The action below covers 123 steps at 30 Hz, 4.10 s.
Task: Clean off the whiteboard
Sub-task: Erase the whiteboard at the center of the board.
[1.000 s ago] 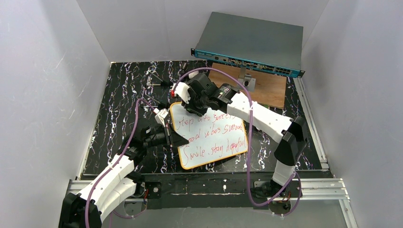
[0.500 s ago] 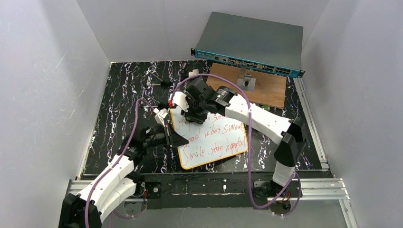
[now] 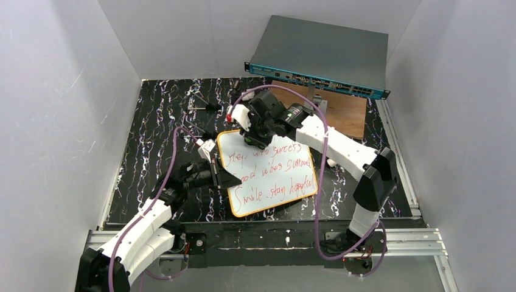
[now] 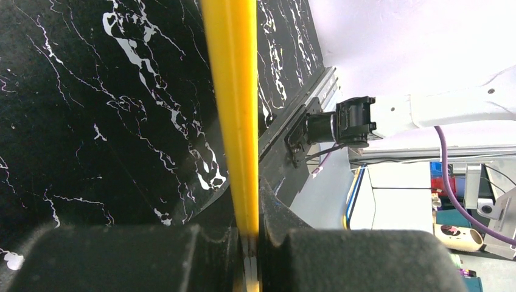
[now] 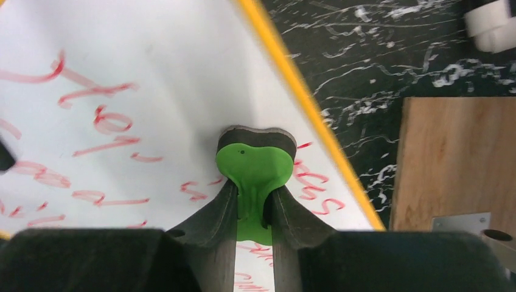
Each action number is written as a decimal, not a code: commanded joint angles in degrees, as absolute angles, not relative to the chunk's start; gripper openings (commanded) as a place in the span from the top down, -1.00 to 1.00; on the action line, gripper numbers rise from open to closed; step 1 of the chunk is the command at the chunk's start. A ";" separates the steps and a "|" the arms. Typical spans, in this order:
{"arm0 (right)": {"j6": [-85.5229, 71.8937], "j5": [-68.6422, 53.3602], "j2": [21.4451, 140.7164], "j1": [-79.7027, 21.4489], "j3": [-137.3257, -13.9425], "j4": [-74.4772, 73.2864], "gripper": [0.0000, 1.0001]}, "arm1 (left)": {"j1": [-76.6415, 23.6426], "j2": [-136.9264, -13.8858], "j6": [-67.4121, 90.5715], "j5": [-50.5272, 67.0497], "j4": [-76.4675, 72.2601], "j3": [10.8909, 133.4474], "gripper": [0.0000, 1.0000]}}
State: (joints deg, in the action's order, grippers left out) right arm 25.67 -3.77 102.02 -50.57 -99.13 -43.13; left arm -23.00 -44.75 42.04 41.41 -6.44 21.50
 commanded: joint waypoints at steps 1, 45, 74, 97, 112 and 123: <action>30.23 -13.21 98.58 -51.60 -93.01 -46.51 0.97 | -23.73 -43.22 34.71 43.33 -11.25 23.64 1.00; 27.04 -11.40 99.95 -46.32 -98.09 -46.98 0.97 | -23.73 -44.54 29.77 43.64 -8.88 24.85 1.00; 22.83 0.63 100.37 -46.85 -97.69 -42.17 0.97 | -23.77 -44.08 29.61 43.33 -8.84 25.05 1.00; 17.75 6.39 102.30 -48.78 -102.11 -39.22 0.97 | -23.78 -44.97 29.75 43.28 -9.33 25.13 1.00; 25.43 -13.80 96.91 -48.95 -94.46 -45.43 0.97 | -23.83 -44.49 29.84 43.50 -9.32 25.18 1.00; 16.32 8.93 99.30 -48.34 -98.02 -36.09 0.97 | -23.82 -44.38 30.32 44.03 -9.62 25.06 1.00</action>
State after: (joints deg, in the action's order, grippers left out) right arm 18.48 -0.60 98.04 -48.88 -96.23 -41.91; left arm -23.07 -45.65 37.12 42.76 -6.63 22.52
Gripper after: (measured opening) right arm 0.279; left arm 0.048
